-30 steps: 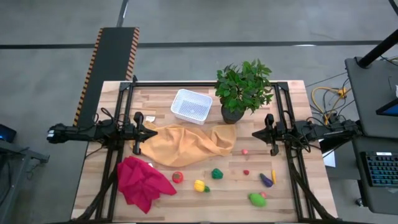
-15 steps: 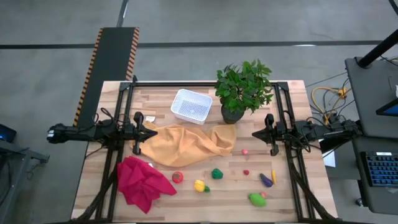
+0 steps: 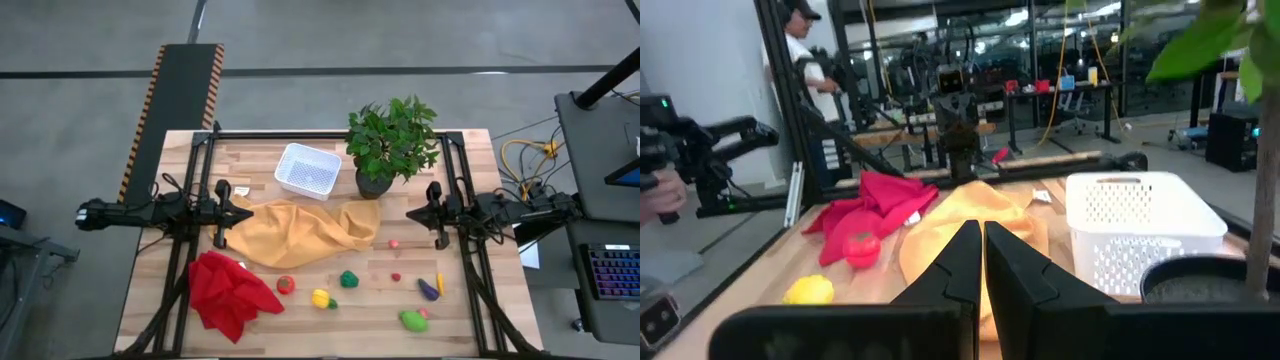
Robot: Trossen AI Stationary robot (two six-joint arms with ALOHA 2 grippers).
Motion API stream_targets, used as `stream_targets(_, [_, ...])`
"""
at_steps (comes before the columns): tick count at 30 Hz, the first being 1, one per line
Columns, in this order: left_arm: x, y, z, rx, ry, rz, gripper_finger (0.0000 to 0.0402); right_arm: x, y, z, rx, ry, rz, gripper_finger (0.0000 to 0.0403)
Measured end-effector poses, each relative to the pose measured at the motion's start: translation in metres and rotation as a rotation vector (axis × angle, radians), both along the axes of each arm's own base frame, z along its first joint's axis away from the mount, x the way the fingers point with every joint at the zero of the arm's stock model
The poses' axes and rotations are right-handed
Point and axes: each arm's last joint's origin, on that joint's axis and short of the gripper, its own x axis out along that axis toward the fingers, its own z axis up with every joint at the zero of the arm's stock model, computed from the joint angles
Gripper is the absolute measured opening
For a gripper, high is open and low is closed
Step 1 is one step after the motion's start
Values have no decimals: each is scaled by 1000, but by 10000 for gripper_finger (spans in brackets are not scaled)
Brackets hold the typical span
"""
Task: Pick and placing Produce into tupperware
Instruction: Put the top pink peach into the white bin
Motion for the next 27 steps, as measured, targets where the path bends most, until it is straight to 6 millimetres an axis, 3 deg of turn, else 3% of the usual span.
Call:
stream_targets(8, [-1,0,12,-7,-121,1,0,-5,-1,24,40,-254,4,10])
stream_targets(12, [-2,0,17,-4,-182,3,10,-10,1,39,15,-347,67,36])
stream_targets(17, [-2,1,20,-10,-207,35,71,-11,0,61,-12,-198,56,108])
stream_targets(21, [-3,1,23,-18,-240,34,123,-17,-1,97,-11,-108,58,160])
stream_targets(27, [-4,1,26,-21,-273,35,152,-12,-4,108,182,327,-111,177])
